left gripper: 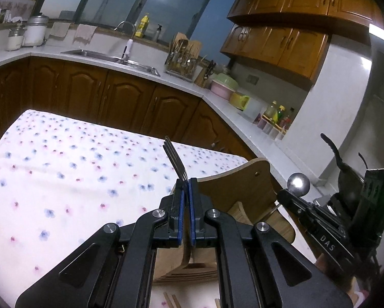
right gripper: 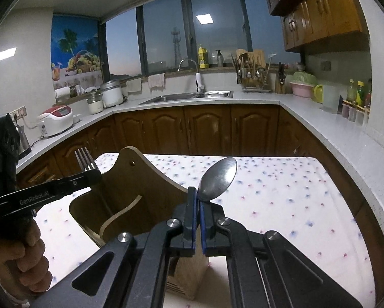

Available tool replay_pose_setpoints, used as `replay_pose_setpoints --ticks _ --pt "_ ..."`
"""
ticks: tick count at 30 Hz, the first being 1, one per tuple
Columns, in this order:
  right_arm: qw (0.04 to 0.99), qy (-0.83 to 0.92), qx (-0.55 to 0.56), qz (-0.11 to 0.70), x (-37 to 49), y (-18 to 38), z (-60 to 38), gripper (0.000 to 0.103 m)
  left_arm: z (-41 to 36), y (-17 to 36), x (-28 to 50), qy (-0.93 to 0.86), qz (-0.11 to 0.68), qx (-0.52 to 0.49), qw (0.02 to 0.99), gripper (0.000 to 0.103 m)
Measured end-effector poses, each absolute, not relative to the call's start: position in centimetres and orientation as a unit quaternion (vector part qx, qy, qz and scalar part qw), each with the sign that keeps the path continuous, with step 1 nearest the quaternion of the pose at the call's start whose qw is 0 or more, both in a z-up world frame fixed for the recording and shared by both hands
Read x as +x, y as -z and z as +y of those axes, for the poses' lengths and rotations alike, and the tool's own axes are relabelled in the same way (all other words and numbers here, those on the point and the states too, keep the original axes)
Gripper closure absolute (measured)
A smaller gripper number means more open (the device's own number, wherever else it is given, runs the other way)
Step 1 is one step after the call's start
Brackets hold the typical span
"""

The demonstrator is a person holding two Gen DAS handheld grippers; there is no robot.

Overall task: Organize utensils
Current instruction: 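Lift and carry the fork and spoon over the wooden holder with both tools, then open both tools to drop the fork and spoon into the holder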

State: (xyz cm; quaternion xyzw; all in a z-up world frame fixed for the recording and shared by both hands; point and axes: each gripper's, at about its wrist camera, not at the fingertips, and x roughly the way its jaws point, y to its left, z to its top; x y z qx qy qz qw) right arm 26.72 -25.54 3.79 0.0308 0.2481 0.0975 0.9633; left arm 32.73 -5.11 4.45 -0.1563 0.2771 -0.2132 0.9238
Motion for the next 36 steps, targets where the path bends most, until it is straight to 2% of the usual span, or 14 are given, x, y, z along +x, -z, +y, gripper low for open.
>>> replay_pose_setpoints --ticks 4,6,7,8,9,10,11,12,16,18,20,22,27,36 --pt "0.962 -0.098 0.039 0.251 26.8 -3.9 -25.6 0.1 -5.2 -4.7 32.7 0.21 0.281 -0.153 0.924 0.1" --pt "0.962 -0.098 0.046 0.252 26.8 -4.0 -25.7 0.096 -5.2 -4.8 32.7 0.206 0.288 -0.157 0.922 0.099" --pt "0.961 -0.099 0.055 0.252 26.7 -4.1 -25.9 0.095 -5.1 -4.9 32.5 0.204 0.289 -0.158 0.922 0.096" --pt "0.96 -0.099 0.061 0.253 26.7 -4.2 -26.1 0.094 -5.0 -5.0 32.4 0.203 0.289 -0.159 0.922 0.088" --pt "0.96 -0.1 0.067 0.253 26.6 -4.3 -26.2 0.087 -4.7 -5.1 32.1 0.199 0.288 -0.161 0.923 0.082" --pt "0.96 -0.099 0.075 0.252 26.5 -4.5 -26.6 0.071 -4.5 -5.2 31.8 0.196 0.286 -0.166 0.923 0.068" --pt "0.96 -0.098 0.083 0.249 26.2 -4.7 -27.0 0.062 -4.0 -5.4 31.4 0.192 0.28 -0.174 0.924 0.057" --pt "0.961 -0.099 0.092 0.242 25.8 -5.0 -27.3 0.05 -3.7 -5.5 31.1 0.189 0.277 -0.179 0.925 0.054" --pt "0.963 -0.095 0.112 0.227 24.5 -6.2 -28.1 0.048 -2.2 -6.0 29.7 0.176 0.271 -0.196 0.926 0.047" --pt "0.963 -0.096 0.125 0.218 23.5 -6.7 -28.6 0.042 -1.4 -6.2 28.7 0.166 0.267 -0.2 0.928 0.038" --pt "0.965 -0.097 0.133 0.206 22.3 -7.1 -28.8 0.031 -0.8 -6.4 27.2 0.153 0.259 -0.203 0.932 0.026" --pt "0.967 -0.096 0.139 0.193 20.9 -7.4 -28.9 0.011 -0.3 -6.6 25.9 0.141 0.255 -0.203 0.935 0.018" --pt "0.965 -0.102 0.154 0.184 17.4 -7.4 -28.9 0.005 0.7 -6.6 22.0 0.127 0.242 -0.204 0.94 0.011" --pt "0.962 -0.102 0.167 0.19 11.0 -5.7 -28.5 0.004 1.1 -5.3 14.6 0.119 0.241 -0.189 0.944 0.008"
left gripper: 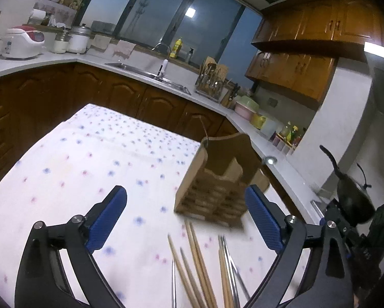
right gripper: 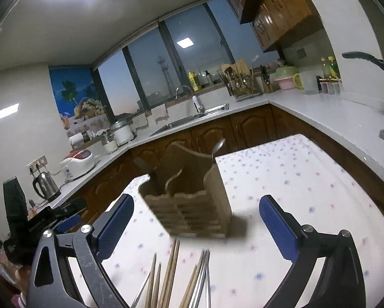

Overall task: Organize utensils
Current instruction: 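Open both tools to drop the fork and spoon into the holder, then move both open tools back over the chopstick pile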

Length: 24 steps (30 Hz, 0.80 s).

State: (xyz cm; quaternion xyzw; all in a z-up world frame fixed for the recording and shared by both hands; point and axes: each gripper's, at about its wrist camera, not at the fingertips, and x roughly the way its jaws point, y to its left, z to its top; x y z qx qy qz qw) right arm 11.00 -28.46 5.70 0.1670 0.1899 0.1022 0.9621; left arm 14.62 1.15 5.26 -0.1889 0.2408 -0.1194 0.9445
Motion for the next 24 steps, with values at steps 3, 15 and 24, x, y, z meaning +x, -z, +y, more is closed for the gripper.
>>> replay_pose_setpoints --ticks 3,15,24 --pt "0.962 -0.1 0.161 0.196 9.0 -4.8 -28.2 0.003 1.0 -4.5 12.4 0.115 0.247 -0.181 0.945 0.007" --pt "0.957 -0.077 0.168 0.223 3.0 -1.9 -28.8 0.003 1.4 -1.7 7.2 0.108 0.266 -0.184 0.94 0.007" --pt "0.955 -0.069 0.157 0.242 1.7 -0.4 -28.1 0.003 1.4 -0.3 6.2 0.103 0.288 -0.17 0.937 0.007"
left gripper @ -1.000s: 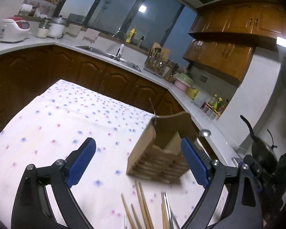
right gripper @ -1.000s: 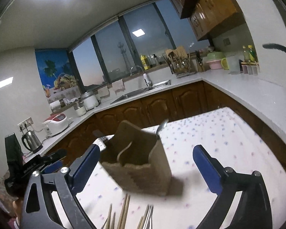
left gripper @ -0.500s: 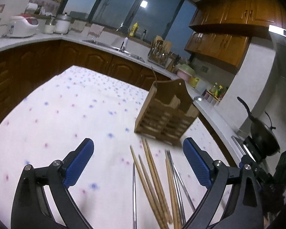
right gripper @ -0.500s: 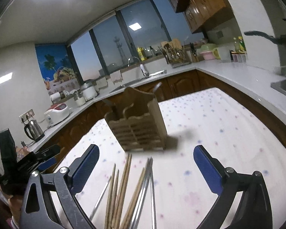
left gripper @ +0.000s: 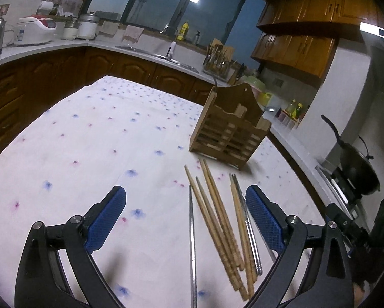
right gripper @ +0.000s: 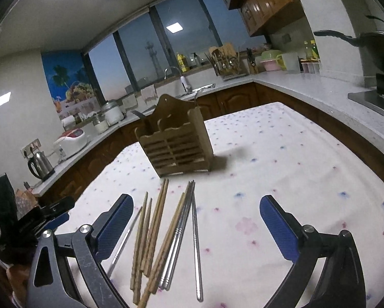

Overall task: Organize utensils
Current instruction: 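Move both open tools back over the chopstick pile, then grasp a steel chopstick with the left tool while the right tool grasps another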

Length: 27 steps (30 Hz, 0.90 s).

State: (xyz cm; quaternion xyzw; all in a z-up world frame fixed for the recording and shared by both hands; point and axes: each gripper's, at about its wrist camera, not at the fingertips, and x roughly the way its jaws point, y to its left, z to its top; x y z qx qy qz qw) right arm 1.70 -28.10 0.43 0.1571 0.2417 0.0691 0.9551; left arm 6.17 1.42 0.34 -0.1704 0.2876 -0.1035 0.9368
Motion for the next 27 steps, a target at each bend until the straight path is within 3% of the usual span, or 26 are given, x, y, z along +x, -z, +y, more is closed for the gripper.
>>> replay_pose_setpoints --ticks 14,17,18,23,25,27 --pt "0.937 -0.08 0.152 0.304 4.0 0.9 -27.6 0.004 -0.1 2.0 8.3 0.081 0.376 -0.095 0.918 0.008" --pt "0.931 -0.091 0.137 0.326 5.4 1.5 -26.7 0.016 -0.6 2.5 9.1 0.09 0.393 -0.082 0.911 0.017" --pt "0.927 -0.095 0.133 0.338 6.1 1.8 -26.4 0.026 -0.9 2.7 9.5 0.094 0.401 -0.078 0.908 0.019" --pt "0.908 -0.111 0.112 0.389 9.5 3.3 -25.1 0.049 -2.2 3.7 11.7 0.115 0.437 -0.057 0.89 0.048" --pt "0.901 -0.111 0.1 0.406 10.5 3.9 -24.7 0.062 -2.5 3.8 12.2 0.121 0.441 -0.053 0.887 0.052" --pt "0.895 -0.108 0.087 0.424 11.5 4.6 -24.4 0.068 -2.9 4.0 12.8 0.128 0.448 -0.044 0.884 0.052"
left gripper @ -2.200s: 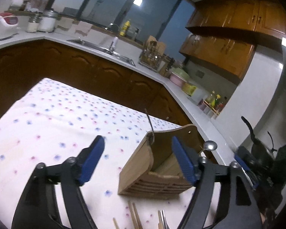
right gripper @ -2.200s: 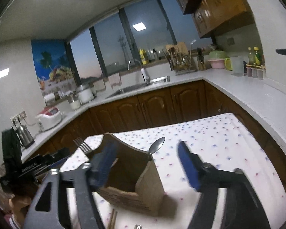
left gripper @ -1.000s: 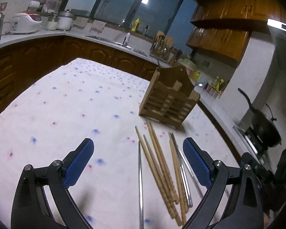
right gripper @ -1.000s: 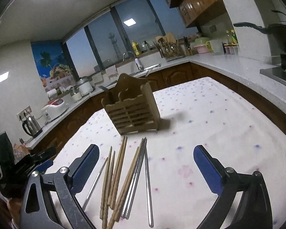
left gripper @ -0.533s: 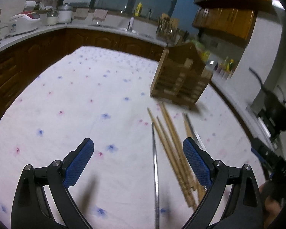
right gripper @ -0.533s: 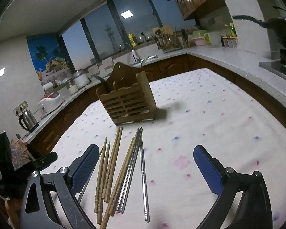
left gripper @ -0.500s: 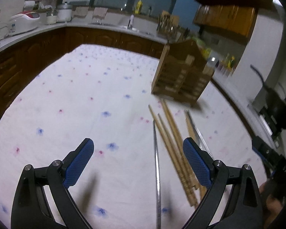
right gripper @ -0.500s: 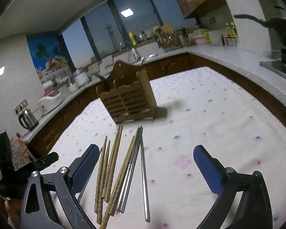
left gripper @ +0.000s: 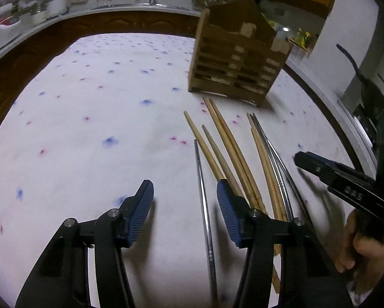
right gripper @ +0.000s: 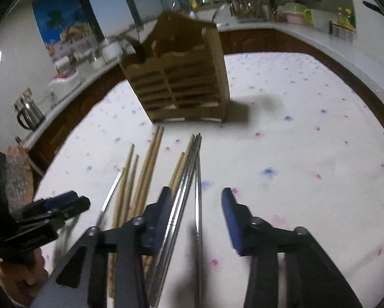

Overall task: Organize utensils
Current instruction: 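Grasp a steel chopstick with the left tool while the right tool grasps another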

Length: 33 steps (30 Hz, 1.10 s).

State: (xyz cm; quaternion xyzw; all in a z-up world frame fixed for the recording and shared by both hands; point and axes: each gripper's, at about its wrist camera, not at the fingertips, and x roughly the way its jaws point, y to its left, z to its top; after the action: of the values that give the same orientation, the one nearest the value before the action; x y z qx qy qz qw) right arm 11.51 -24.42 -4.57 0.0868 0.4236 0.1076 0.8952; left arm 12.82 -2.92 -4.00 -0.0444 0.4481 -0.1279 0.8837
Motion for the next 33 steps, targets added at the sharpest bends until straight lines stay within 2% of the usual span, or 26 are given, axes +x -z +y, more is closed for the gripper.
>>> replay_pose_setpoints --ticks 8,11,15,16,21,27,28,33 --pt "0.879 -0.105 0.044 0.462 13.6 6.7 -23.3 0.086 -4.7 5.5 14.4 0.14 0.467 -0.004 0.873 0.069" --pt "0.88 -0.098 0.042 0.463 13.7 6.7 -23.7 0.097 -4.6 5.5 14.7 0.135 0.465 0.013 0.875 0.078" --pt "0.876 -0.099 0.064 0.467 13.2 6.5 -25.1 0.095 -4.1 5.3 15.5 0.144 0.473 -0.006 0.869 0.078" --pt "0.874 -0.104 0.077 0.469 13.1 6.5 -25.5 0.092 -4.3 5.3 15.7 0.144 0.474 -0.002 0.869 0.078" --pt "0.876 -0.098 0.078 0.465 15.1 6.3 -25.1 0.092 -6.5 5.5 17.3 0.144 0.473 0.044 0.868 0.079" --pt "0.878 -0.1 0.065 0.464 17.8 6.9 -24.5 0.092 -6.8 5.6 18.0 0.148 0.461 0.066 0.872 0.092" --pt "0.878 -0.099 0.059 0.464 17.9 6.9 -24.4 0.095 -6.7 5.6 18.1 0.147 0.46 0.066 0.873 0.095" --pt "0.88 -0.1 0.045 0.462 17.9 6.8 -24.2 0.098 -6.0 5.1 18.0 0.159 0.462 0.038 0.872 0.099"
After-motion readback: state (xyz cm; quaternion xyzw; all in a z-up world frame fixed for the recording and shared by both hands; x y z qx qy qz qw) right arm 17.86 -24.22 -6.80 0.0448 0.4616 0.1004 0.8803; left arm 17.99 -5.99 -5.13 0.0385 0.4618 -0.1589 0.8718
